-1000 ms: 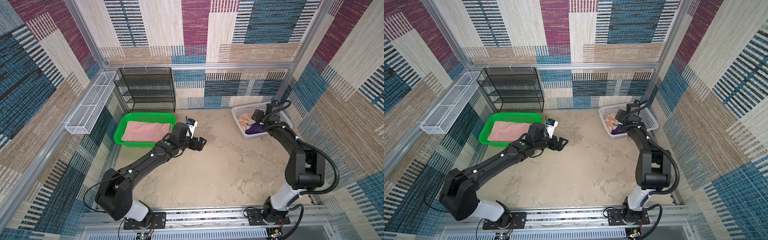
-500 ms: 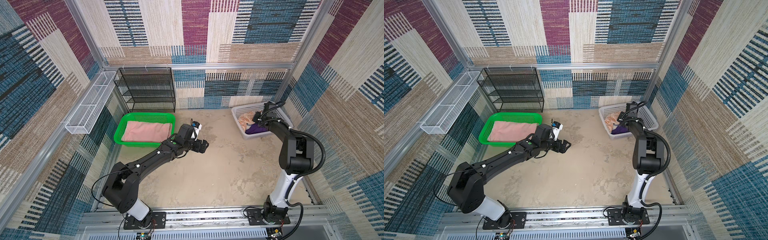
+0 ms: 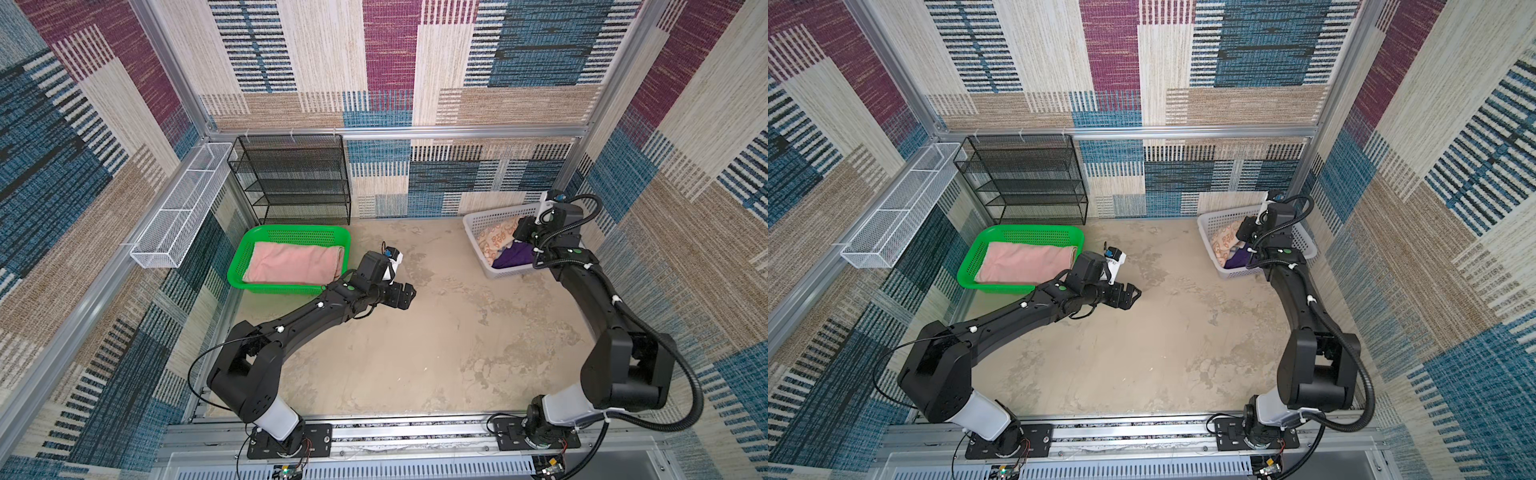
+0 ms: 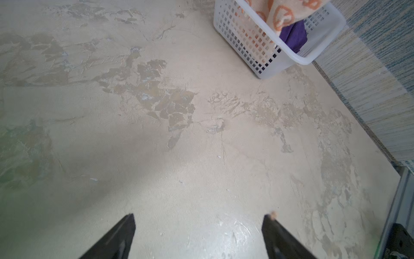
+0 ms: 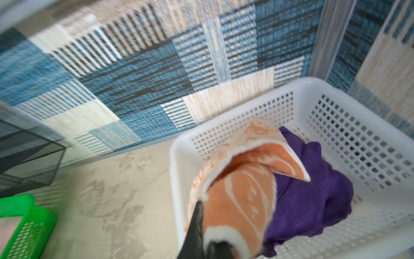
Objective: Fold and stack the towels
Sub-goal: 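Grasp the orange bunny-print towel with the right gripper and lay it on the table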
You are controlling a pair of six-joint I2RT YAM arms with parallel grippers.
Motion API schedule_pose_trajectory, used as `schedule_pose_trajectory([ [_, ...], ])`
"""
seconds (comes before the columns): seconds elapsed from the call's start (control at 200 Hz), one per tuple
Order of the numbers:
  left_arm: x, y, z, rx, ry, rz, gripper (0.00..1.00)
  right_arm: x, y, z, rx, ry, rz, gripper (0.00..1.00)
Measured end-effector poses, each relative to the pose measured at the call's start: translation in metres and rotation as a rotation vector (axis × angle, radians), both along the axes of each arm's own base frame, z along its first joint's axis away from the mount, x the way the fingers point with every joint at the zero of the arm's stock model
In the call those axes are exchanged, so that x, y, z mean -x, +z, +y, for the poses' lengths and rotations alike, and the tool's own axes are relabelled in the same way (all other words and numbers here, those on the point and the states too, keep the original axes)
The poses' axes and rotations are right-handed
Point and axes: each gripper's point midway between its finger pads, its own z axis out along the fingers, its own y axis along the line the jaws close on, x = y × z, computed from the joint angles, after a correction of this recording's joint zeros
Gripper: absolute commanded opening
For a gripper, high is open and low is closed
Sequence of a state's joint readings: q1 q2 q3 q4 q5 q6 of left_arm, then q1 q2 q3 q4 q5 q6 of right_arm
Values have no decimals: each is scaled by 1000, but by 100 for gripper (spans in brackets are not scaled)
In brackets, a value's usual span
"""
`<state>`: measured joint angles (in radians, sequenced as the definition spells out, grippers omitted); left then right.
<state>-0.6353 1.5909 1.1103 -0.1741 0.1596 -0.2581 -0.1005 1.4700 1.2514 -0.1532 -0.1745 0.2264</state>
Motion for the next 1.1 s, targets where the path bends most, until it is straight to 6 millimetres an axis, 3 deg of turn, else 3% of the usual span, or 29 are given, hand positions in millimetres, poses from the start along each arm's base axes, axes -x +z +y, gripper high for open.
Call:
schedule_pose_trajectory([
  [0.125, 1, 0, -3, 0, -10, 1, 87, 21, 40, 24, 18, 106, -81, 0],
  [0.386, 4, -2, -3, -7, -17, 12, 84, 78, 92, 86, 35, 332, -198, 0],
  [0.551, 7, 14, 0, 3, -20, -25, 83, 105, 103, 118, 12, 457, -233, 0],
  [0.681, 12, 22, 9, -3, -9, -64, 82, 117, 72, 151, -22, 567, -168, 0],
  [0.977, 20, 31, 30, -30, 31, -117, 80, 132, -57, 231, -85, 762, 145, 0],
  [1.097, 21, 37, 40, -46, 65, -150, 80, 135, -100, 258, -91, 806, 252, 0],
])
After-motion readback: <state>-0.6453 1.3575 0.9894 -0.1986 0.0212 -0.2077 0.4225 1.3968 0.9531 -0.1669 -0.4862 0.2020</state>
